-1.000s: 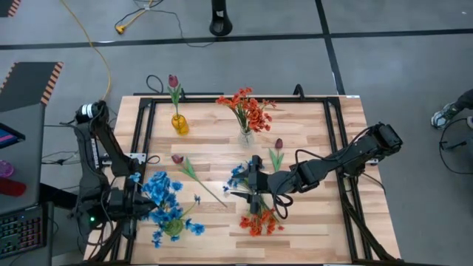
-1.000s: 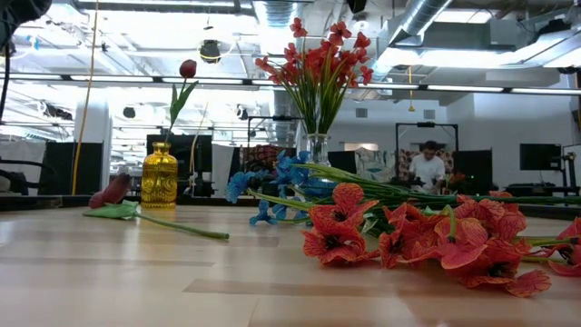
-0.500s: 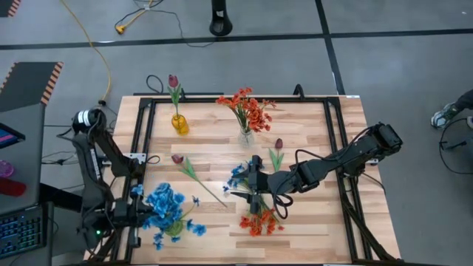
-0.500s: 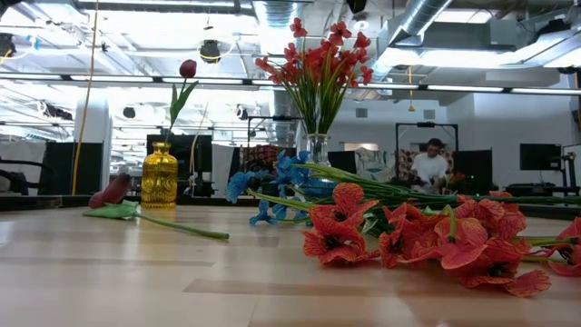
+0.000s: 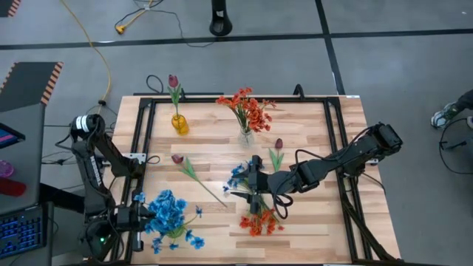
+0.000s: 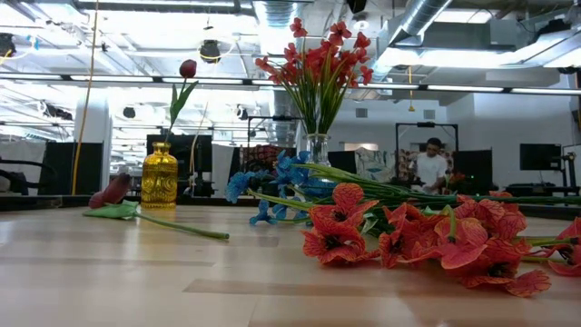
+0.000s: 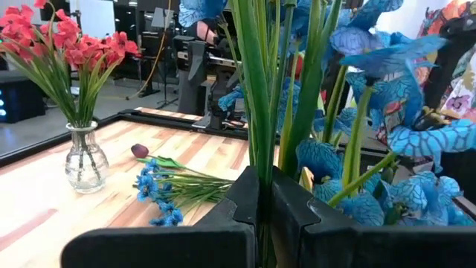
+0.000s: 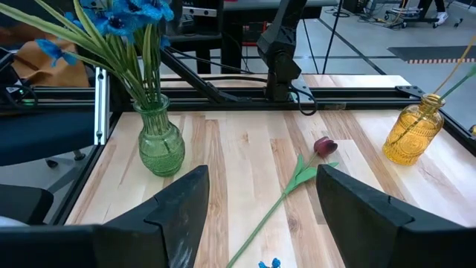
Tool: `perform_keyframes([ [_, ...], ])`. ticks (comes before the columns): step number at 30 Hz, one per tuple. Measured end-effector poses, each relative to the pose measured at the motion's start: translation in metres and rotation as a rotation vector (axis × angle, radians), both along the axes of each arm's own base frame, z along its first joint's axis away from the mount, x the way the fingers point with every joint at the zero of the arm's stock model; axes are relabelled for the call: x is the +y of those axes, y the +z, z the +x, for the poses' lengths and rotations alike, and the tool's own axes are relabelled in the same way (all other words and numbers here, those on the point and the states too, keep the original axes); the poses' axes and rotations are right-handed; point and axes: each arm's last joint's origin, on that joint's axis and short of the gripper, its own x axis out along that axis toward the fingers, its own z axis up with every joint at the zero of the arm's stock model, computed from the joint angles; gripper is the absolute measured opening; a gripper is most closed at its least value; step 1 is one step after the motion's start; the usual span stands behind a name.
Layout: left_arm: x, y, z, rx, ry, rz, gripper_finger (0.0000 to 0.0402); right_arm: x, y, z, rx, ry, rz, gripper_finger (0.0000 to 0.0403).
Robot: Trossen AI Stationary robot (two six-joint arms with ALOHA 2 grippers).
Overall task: Sort flowers into vase by color
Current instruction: Put the left blue flowers into the green vase
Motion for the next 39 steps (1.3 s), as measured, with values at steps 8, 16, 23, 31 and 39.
perform_keyframes([
  [8, 0.003, -0.005, -0.003, 0.003, -0.009, 0.016, 0.0, 0.0, 0.0, 0.0, 0.0, 0.0, 0.0, 0.0276],
  [16, 0.01, -0.014, -0.004, -0.001, -0.01, -0.005, 0.0, 0.0, 0.0, 0.0, 0.0, 0.0, 0.0, 0.0276],
  [23, 0.011, -0.015, -0.004, 0.025, -0.032, -0.003, 0.0, 0.0, 0.0, 0.0, 0.0, 0.0, 0.0, 0.0276],
  [31, 0.01, -0.017, -0.004, 0.092, -0.088, -0.006, 0.0, 0.0, 0.0, 0.0, 0.0, 0.0, 0.0, 0.0276],
  [39, 0.01, -0.018, -0.003, 0.095, -0.087, 0.01, 0.003, 0.0, 0.0, 0.0, 0.0, 0.0, 0.0, 0.0276],
])
